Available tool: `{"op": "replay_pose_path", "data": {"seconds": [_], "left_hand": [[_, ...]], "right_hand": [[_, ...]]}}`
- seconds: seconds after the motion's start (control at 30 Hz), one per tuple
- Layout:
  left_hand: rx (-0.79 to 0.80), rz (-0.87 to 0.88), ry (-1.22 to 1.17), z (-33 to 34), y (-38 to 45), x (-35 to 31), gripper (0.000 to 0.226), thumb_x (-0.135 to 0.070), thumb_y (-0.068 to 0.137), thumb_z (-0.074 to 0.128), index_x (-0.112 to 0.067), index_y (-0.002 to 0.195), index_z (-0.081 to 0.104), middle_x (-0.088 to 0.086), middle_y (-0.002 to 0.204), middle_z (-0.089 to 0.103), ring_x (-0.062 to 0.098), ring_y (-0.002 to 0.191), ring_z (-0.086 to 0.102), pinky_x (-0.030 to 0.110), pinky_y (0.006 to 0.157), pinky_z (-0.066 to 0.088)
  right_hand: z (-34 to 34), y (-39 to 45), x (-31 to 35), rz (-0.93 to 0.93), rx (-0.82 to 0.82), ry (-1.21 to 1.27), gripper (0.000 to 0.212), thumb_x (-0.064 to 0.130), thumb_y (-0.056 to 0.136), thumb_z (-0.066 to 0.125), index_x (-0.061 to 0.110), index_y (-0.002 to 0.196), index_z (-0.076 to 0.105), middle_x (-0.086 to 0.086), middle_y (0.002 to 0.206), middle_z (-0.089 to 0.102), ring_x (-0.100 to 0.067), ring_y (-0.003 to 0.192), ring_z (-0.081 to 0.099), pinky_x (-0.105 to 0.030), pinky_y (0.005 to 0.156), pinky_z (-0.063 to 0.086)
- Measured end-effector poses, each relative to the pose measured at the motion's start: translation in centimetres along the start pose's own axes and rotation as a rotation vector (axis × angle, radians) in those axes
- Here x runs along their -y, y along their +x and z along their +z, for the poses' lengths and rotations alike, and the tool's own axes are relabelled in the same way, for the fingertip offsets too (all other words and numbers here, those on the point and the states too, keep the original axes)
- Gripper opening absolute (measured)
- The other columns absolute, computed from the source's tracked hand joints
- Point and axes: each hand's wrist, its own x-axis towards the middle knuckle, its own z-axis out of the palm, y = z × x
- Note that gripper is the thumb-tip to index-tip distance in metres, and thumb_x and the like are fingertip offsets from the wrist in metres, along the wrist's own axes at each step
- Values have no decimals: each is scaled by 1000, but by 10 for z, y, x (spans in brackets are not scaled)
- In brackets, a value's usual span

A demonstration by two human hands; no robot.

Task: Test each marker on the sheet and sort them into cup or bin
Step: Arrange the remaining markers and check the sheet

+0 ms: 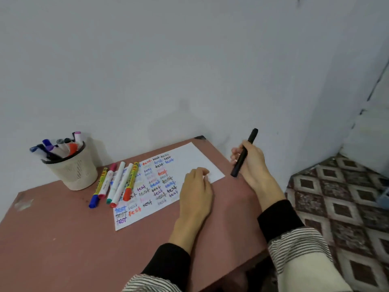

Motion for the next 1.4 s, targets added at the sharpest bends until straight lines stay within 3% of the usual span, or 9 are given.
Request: {"op": "replay_pose_path", "data": {"seconds": [0.1,0.27,0.57,0.77,0.83,0.97,1.07,1.27,1.4], "left_hand": [[106,27,113,36,5,-38,33,-20,102,37,-12,130,53,4,137,51,22,129,42,34,106,34],[364,-10,331,56,6,-45,61,-46,103,17,-14,155,14,2,163,10,20,150,4,40,121,3],[386,-6,393,55,5,-46,62,-47,103,18,-14,155,15,1,163,9,19,150,2,40,121,4],[363,-2,376,56,5,-46,62,-47,102,20,-15,155,16,0,163,10,18,150,3,39,121,4],[357,-4,360,56,5,-46,62,-48,102,21,-16,155,17,0,163,11,17,150,3,38,121,4],[281,-20,214,54,6,-44,52,-41,102,34,-14,147,39,2,156,32,20,145,26,37,119,18],[106,-58,-12,42,7,-44,30,-30,100,44,-19,122,61,-4,128,57,16,116,53,29,93,39],[-124,-142,136,-7,24,4,23,-18,98,47,-17,114,62,-1,120,62,21,111,54,33,85,40],[-231,-220,284,-42,25,45,23,-7,91,55,-8,111,65,13,117,64,32,110,55,42,91,42]], "right_hand": [[-56,1,28,1,5,-152,21,25,104,44,9,90,48,-4,60,47,-12,42,39,-21,38,30],[-144,11,30,113,-160,-508,24,26,104,42,5,104,53,-6,69,50,-14,45,41,-23,39,33],[-279,17,-76,381,-463,-848,31,1,94,42,-7,122,53,-10,75,54,-20,61,50,-29,52,39],[-298,12,-90,439,-493,-867,40,5,95,43,-6,134,44,-18,113,54,-31,98,54,-32,77,42],[-290,9,-82,408,-496,-880,46,4,95,42,-4,140,39,-20,125,53,-31,109,53,-34,85,43],[-235,16,-52,195,-373,-912,39,2,95,42,5,133,50,-8,115,54,-18,94,49,-25,70,41],[-167,23,-18,-47,-253,-899,32,6,98,45,7,128,55,-6,127,57,-15,109,51,-24,88,41],[-29,10,27,-326,97,-950,28,13,100,44,14,120,63,6,116,60,-4,105,53,-2,75,37],[23,4,-3,-306,253,-1055,28,15,99,43,16,122,59,10,112,55,-6,103,53,-17,83,39]]}}
